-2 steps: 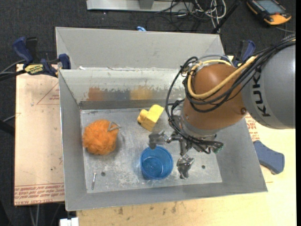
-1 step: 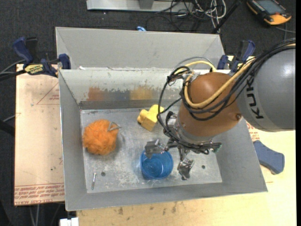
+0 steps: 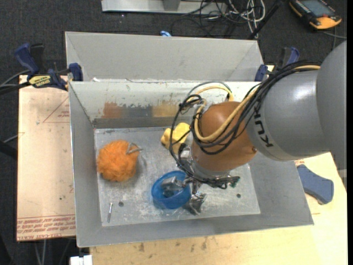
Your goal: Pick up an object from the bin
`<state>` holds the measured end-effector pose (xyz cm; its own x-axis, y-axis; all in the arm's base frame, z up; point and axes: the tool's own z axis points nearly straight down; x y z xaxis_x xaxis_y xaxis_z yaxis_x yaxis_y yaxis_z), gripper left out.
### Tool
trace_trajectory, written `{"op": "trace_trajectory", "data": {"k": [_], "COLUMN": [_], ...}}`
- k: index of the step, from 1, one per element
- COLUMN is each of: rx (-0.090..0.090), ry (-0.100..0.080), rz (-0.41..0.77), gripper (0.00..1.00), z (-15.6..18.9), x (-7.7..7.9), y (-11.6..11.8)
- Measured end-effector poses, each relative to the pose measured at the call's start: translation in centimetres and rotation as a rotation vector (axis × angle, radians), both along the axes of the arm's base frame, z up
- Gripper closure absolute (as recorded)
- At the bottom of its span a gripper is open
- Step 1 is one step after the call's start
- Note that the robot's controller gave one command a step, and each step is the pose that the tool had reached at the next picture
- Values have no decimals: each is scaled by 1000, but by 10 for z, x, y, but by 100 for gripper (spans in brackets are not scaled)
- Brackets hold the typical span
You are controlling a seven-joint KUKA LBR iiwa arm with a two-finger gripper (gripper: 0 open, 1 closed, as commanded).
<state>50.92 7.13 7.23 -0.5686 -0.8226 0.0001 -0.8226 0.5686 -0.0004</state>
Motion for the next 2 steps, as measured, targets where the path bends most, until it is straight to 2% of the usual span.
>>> {"op": "trace_trajectory", "data": {"k": [1, 2], "rx": [0, 3], "ry": [0, -4], "rz": [0, 30], "gripper": [100, 100], "z": [0, 148], "x": [0, 7], "y": [0, -9]}}
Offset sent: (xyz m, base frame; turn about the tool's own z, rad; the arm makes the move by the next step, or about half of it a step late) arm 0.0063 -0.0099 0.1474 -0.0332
